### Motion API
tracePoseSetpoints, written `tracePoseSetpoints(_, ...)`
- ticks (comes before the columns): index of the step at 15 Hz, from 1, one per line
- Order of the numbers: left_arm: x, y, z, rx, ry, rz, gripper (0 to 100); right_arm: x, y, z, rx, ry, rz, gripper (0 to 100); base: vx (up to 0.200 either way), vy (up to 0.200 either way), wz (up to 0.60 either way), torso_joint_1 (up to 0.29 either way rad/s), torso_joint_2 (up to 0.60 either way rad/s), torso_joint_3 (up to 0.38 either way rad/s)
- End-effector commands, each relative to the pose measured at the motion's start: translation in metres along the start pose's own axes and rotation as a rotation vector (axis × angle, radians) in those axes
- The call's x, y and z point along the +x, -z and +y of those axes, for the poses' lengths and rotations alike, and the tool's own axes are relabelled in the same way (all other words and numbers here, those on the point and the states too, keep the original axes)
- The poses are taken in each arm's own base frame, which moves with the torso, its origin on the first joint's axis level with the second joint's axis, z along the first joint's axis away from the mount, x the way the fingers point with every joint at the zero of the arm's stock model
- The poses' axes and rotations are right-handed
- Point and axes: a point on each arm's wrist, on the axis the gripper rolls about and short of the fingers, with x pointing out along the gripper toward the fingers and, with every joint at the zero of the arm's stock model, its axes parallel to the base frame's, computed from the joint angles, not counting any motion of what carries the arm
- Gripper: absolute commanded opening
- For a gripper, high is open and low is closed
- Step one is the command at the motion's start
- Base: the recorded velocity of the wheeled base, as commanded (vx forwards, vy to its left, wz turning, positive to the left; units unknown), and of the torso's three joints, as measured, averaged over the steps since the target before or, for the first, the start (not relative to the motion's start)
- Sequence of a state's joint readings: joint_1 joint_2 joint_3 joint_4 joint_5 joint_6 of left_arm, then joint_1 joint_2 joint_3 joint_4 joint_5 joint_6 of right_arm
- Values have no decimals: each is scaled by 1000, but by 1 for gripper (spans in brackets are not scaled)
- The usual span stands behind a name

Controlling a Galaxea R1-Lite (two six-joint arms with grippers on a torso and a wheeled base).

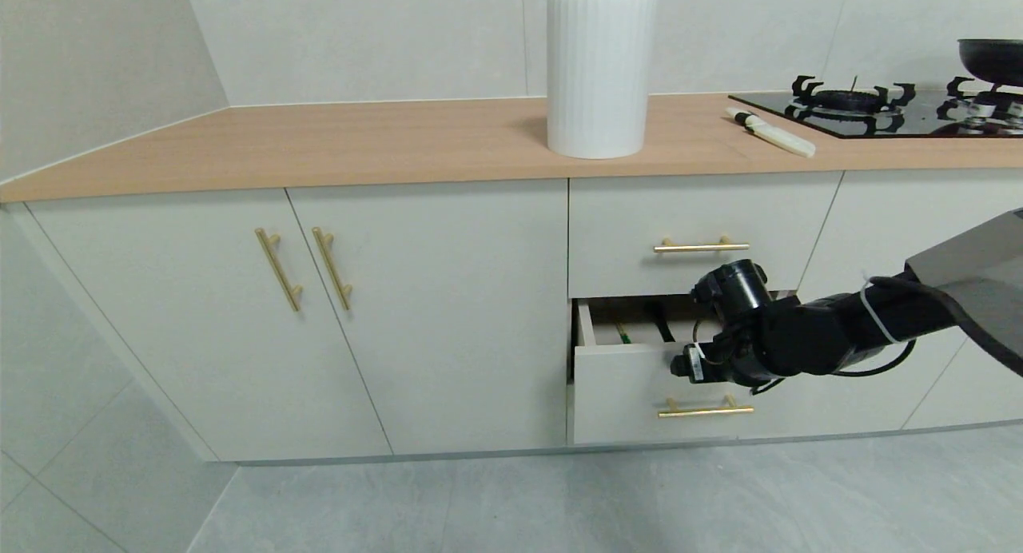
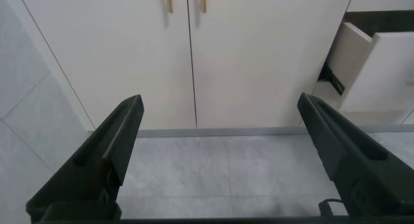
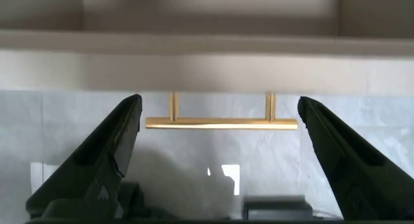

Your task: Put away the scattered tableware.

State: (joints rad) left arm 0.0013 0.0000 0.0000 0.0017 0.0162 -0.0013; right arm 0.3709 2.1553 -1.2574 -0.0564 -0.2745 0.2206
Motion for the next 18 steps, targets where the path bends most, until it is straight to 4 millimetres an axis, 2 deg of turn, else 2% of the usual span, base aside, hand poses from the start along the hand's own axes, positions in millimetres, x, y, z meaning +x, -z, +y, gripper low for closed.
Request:
tracePoseSetpoints(1,0,0,0,0,-1,0,100,15,-5,2,1,2,-9,100,0,0,0,0,0,0)
tracePoseSetpoints(6,0,0,0,0,-1,0,100,24,-20,5,22,-3,-70,100,0,0,0,0,0,0)
tracePoseSetpoints(9,0,0,0,0,-1,0,100,32,-26,-1,56,-1,-137,100,0,0,0,0,0,0)
tracePoseSetpoints(18,0,0,0,0,-1,0,100,68,-27,-1,108,-10,-279,100,0,0,0,0,0,0)
